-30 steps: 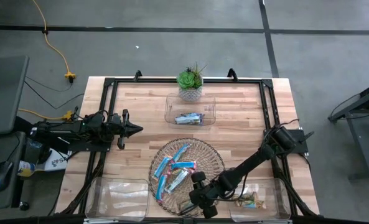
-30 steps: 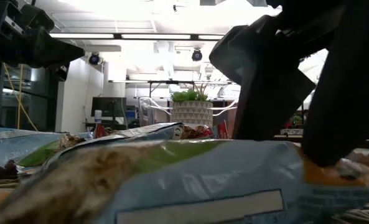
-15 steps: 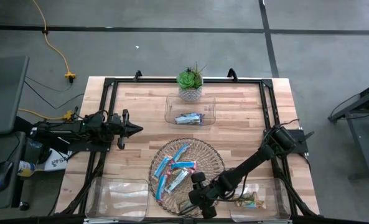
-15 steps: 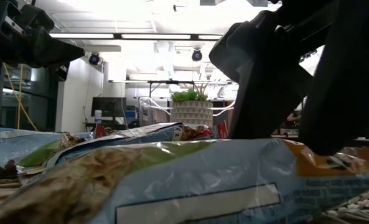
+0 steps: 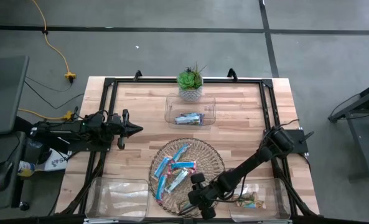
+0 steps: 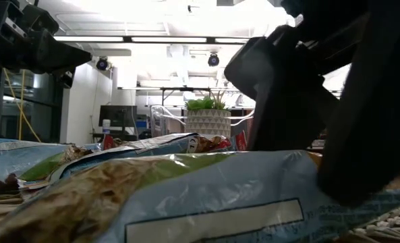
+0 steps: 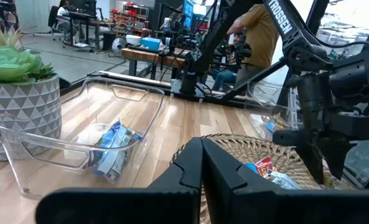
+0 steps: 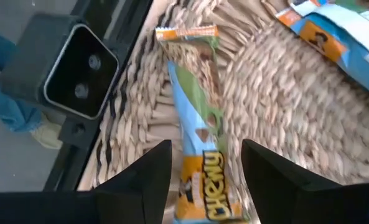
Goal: Pick and place Granola Bars by type
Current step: Put the yellow granola bar into the bottom right transparent bin
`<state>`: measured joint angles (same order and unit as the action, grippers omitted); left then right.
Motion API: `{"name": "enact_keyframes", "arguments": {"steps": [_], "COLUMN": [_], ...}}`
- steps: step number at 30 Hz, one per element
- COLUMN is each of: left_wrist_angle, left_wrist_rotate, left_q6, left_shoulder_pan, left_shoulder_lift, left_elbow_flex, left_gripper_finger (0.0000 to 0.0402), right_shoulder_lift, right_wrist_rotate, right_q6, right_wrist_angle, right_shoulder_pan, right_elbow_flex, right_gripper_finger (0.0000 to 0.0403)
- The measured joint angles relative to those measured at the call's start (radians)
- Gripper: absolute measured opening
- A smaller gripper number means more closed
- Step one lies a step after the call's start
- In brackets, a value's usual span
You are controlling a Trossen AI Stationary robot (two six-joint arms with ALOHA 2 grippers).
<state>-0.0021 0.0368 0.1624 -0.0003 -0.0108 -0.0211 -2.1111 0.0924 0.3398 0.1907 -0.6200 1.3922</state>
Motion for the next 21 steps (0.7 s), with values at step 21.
{"name": "enact_keyframes", "arguments": {"steps": [21], "left_wrist_angle": [0.000], "left_wrist_rotate": [0.000], "left_q6": [0.000], "left_shoulder_pan": [0.000], "left_shoulder_lift": [0.000], "left_elbow_flex": [0.000], "left_gripper_finger": [0.0001], "right_shoulder_lift": [-0.005], "right_wrist_rotate": [-0.036], "right_q6": [0.000], "right_wrist_angle": [0.038], "right_shoulder_pan": [-0.002], "right_elbow_flex": [0.000], "right_gripper_finger": [0.0132]}}
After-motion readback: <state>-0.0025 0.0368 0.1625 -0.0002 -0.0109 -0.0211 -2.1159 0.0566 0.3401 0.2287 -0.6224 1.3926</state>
